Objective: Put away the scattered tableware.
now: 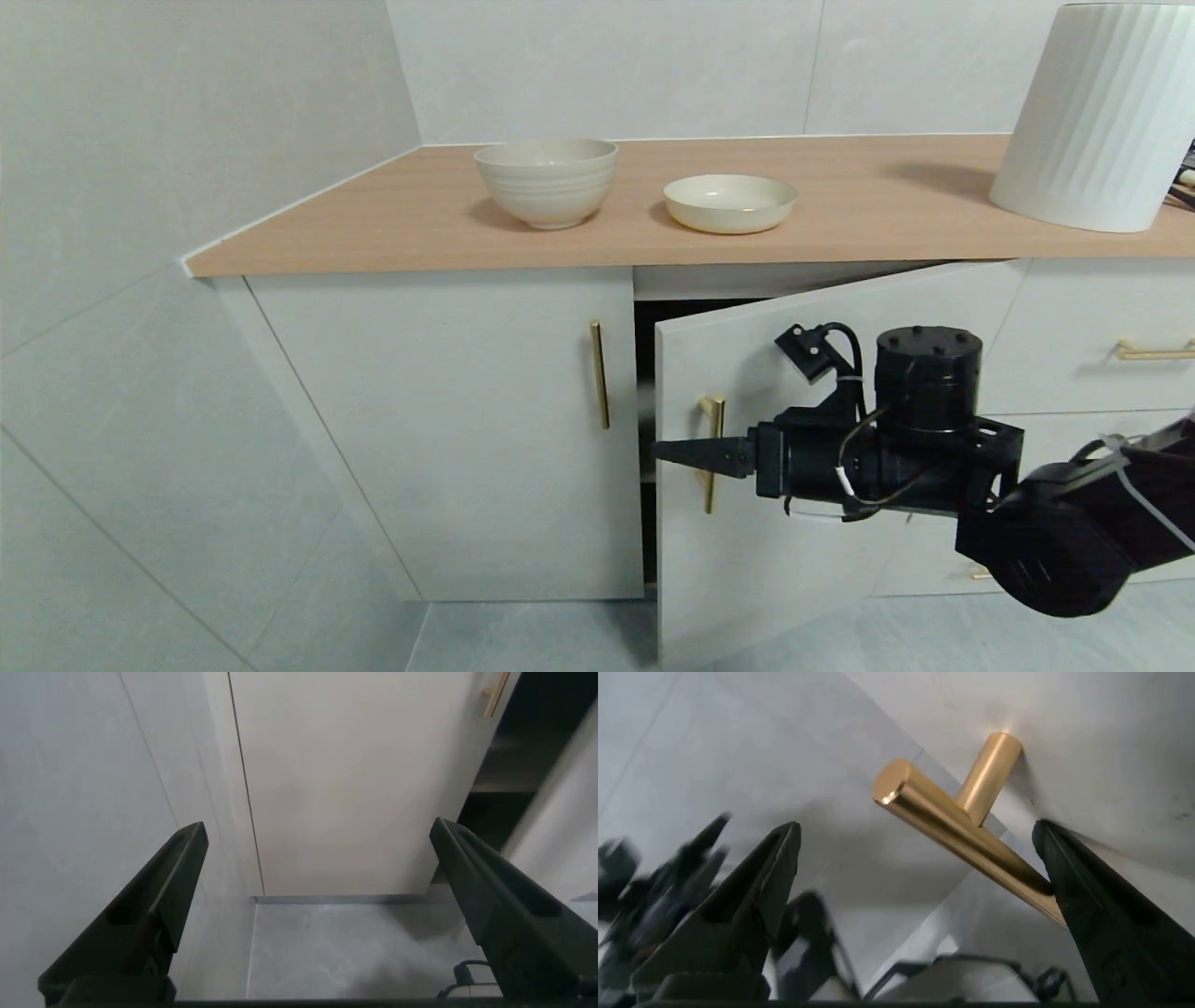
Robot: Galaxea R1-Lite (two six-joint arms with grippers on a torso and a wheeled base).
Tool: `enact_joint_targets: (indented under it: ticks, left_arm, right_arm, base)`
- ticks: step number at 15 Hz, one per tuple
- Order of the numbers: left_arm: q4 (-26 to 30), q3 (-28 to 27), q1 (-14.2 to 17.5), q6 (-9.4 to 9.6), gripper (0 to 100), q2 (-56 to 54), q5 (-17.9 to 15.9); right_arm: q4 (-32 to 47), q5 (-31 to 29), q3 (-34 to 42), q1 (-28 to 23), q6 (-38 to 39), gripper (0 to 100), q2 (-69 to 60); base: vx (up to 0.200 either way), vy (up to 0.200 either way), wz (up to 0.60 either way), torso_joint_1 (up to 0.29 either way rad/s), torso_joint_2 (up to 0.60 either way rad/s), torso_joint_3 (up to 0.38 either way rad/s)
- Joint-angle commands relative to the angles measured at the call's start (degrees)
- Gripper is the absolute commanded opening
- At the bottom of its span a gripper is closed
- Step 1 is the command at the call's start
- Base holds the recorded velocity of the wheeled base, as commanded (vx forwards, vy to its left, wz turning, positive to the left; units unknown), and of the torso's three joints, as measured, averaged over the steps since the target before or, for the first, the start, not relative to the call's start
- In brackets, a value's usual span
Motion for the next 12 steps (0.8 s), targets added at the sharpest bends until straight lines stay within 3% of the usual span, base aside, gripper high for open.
enact_joint_targets:
  ticks: [1, 4, 12]
  left_arm:
    - [0.00, 0.00, 0.01, 0.00, 100, 0.00, 0.00]
    - [0.00, 0.00, 0.01, 0.00, 100, 0.00, 0.00]
    - [0.00, 0.00, 0.01, 0.18, 100, 0.00, 0.00]
  right_arm:
    - [-4.44, 2.60, 8.58, 0.01, -0.01, 100, -5.61]
    - [-9.89, 3.30, 13.85, 0.01, -0.01, 100, -7.37]
    - [-9.98, 4.71, 15.35, 0.01, -0.01, 100, -8.86]
  base:
    - [0.000, 0.000, 0.00, 0.000, 0.00, 0.000]
    - [0.000, 0.000, 0.00, 0.000, 0.00, 0.000]
    - [0.000, 0.000, 0.00, 0.000, 0.00, 0.000]
